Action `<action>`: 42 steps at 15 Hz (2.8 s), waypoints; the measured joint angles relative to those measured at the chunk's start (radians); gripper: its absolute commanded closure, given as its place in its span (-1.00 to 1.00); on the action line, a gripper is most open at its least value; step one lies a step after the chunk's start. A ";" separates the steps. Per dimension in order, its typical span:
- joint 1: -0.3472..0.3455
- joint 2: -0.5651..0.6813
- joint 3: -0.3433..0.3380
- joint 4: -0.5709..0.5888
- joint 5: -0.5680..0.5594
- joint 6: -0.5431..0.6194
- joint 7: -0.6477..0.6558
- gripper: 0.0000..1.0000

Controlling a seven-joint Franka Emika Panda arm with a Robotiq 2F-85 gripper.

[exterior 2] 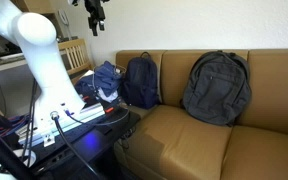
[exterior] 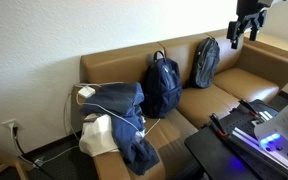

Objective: Put the grey bag on the right in front of the black bag on the left

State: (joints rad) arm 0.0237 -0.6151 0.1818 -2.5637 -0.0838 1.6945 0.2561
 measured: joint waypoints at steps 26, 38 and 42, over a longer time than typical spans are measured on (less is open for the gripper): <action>-0.235 0.727 -0.344 0.454 -0.098 0.804 0.435 -1.00; -0.192 1.103 -0.515 0.875 -0.111 0.898 0.696 -1.00; -0.111 1.263 -0.628 0.932 -0.157 1.031 0.927 -1.00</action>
State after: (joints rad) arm -0.0869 0.6477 -0.4459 -1.6317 -0.2413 2.7252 1.1827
